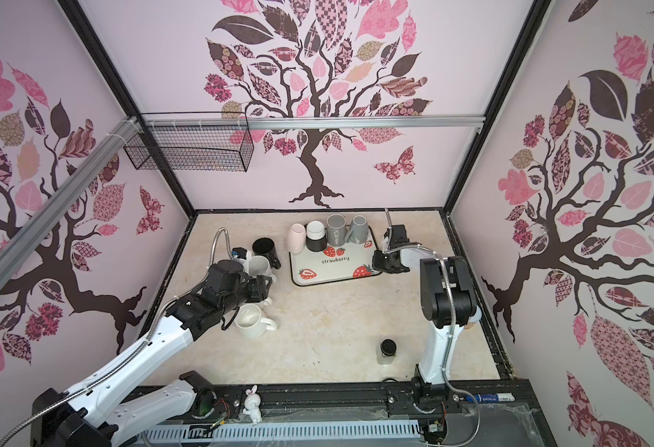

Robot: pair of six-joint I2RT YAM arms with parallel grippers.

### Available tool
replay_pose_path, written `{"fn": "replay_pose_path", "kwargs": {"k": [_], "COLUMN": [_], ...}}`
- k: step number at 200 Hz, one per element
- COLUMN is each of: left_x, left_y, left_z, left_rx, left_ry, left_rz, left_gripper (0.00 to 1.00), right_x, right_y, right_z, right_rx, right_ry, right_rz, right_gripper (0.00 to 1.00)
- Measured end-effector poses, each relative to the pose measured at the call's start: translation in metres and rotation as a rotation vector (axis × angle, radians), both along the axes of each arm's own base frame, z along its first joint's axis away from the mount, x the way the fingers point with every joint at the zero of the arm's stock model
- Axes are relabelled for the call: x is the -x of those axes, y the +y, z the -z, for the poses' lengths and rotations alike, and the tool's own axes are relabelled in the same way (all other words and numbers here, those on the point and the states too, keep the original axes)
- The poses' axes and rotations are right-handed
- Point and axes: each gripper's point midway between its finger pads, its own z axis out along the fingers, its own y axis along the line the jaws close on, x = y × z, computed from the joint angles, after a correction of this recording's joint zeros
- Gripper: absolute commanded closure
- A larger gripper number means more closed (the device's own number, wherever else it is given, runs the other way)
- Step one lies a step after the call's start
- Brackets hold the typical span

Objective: Turn the mug right side up

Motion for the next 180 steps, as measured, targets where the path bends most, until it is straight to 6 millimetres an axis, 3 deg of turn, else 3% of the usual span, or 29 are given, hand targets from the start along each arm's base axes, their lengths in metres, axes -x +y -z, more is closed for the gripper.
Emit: {"fn": "replay_pose_path", "kwargs": {"k": [19, 68, 110, 139, 180], "left_x": [0.001, -0.001, -0.002, -0.002, -0.011], "left_y": [-0.002, -0.008, -0.011, -0.012, -0.019], "left_z": [0.002, -0.005, -0.007, -0.004, -0.001], "left_rx": [0.001, 0.011, 0.009, 0.004, 0.0], "left_ry": [0.013, 0.02, 0.023, 0.03, 0.047], "left_rz": [0.008, 0.031, 0.051, 0.056, 0.061], "left_gripper": [0.39, 0.4, 0.39, 0.4, 0.39], "right_x": [0.002, 0.015, 0.03, 0.036, 0.043], "right_y": [-0.013, -0.069, -0.095, -0.105, -0.103], "right_z": [-0.001, 0.003, 0.002, 0.0, -0.01], "right_rx": [-0.014, 0.007, -0.011, -0.012, -0.011], "right_ry": [-0.006, 0.022, 0.037, 0.054, 0.099], "right_rz": [0.028, 0.162, 0.234, 0.264, 0.275], "right_gripper": [0.68, 0.67, 0.67, 0.65, 0.63]}}
